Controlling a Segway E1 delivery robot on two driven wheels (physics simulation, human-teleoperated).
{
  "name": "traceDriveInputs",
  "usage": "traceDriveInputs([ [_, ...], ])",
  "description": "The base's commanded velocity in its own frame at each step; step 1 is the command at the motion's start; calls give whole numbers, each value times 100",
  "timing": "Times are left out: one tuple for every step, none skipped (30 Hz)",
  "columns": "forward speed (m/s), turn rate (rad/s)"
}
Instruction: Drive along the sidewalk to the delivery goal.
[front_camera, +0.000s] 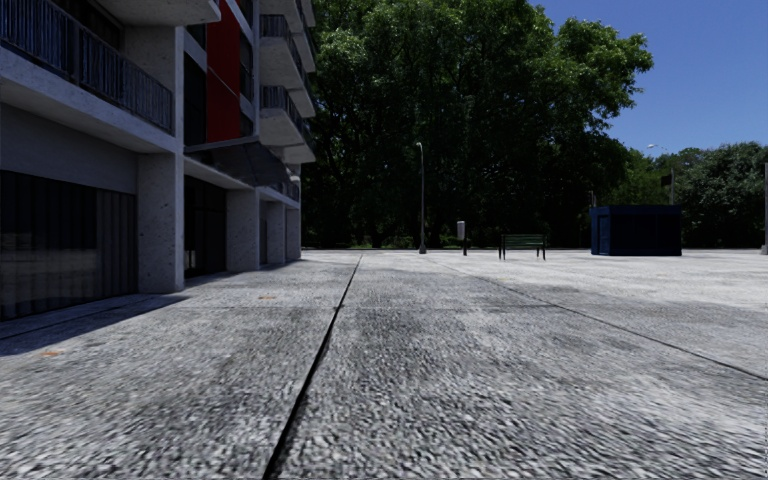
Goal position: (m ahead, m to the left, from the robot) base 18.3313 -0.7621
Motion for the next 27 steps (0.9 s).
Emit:
traceDriveInputs([
  [200, 0],
  [200, 0],
  [200, 0],
  [200, 0],
  [200, 0],
  [200, 0],
  [200, 0],
  [200, 0],
  [200, 0],
  [200, 0],
  [200, 0],
  [200, 0],
  [200, 0],
  [200, 0],
  [200, 0],
  [200, 0],
  [200, 0],
  [200, 0],
  [200, 0],
  [200, 0],
  [200, 0],
  [200, 0],
  [200, 0],
  [200, 0],
  [200, 0],
  [200, 0],
  [200, 0],
])
